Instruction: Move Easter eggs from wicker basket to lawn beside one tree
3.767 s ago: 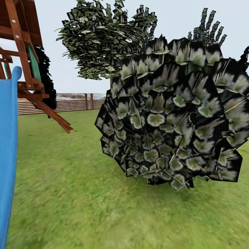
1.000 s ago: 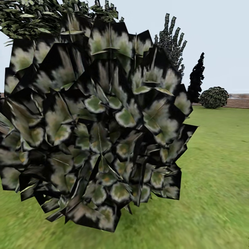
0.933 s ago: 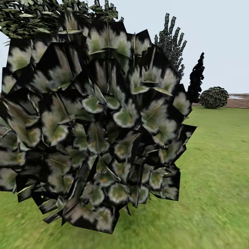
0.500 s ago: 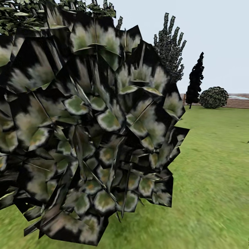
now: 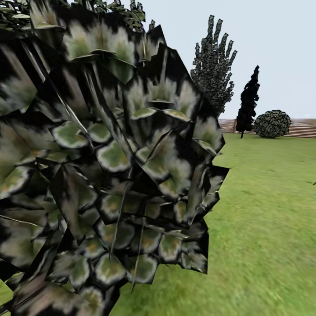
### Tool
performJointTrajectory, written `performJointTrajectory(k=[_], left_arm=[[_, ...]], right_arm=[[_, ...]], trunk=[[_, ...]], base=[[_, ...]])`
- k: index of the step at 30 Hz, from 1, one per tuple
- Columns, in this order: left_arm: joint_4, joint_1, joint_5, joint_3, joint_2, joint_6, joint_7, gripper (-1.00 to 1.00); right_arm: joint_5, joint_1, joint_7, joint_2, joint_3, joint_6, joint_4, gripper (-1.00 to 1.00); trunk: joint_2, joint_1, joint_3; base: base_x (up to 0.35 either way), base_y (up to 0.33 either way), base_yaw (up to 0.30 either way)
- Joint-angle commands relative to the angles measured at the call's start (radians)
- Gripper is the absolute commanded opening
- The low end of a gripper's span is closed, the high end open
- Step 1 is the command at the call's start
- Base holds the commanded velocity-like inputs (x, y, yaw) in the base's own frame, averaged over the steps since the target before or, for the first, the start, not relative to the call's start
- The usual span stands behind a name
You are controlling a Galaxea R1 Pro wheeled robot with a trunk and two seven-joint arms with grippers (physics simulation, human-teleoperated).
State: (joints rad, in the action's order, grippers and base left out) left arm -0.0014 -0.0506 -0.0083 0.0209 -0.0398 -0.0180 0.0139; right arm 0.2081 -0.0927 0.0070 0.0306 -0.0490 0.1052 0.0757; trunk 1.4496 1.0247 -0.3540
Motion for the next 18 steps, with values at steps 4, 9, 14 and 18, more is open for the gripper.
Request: performJointTrajectory(k=[4, 9, 14, 18], left_arm=[[0.0, 0.0, -0.001, 0.002, 0.0, -0.002, 0.001, 1.0], [0.0, 0.0, -0.001, 0.002, 0.0, -0.002, 0.001, 1.0], [0.0, 0.0, -0.001, 0.002, 0.0, -0.002, 0.001, 1.0], [0.0, 0.0, -0.001, 0.002, 0.0, -0.002, 0.001, 1.0]], right_arm=[[0.002, -0.002, 0.001, 0.0, -0.005, 0.007, 0.004, 1.0], [0.002, -0.002, 0.001, 0.0, -0.005, 0.007, 0.004, 1.0], [0.002, -0.002, 0.001, 0.0, -0.005, 0.007, 0.004, 1.0], [0.002, -0.002, 0.001, 0.0, -0.005, 0.007, 0.004, 1.0]], trunk=[[0.0, 0.0, -0.001], [0.0, 0.0, -0.001], [0.0, 0.0, -0.001], [0.0, 0.0, -0.001]], base=[[0.187, -0.284, 0.088], [0.187, -0.284, 0.147], [0.187, -0.284, 0.207], [0.187, -0.284, 0.243]])
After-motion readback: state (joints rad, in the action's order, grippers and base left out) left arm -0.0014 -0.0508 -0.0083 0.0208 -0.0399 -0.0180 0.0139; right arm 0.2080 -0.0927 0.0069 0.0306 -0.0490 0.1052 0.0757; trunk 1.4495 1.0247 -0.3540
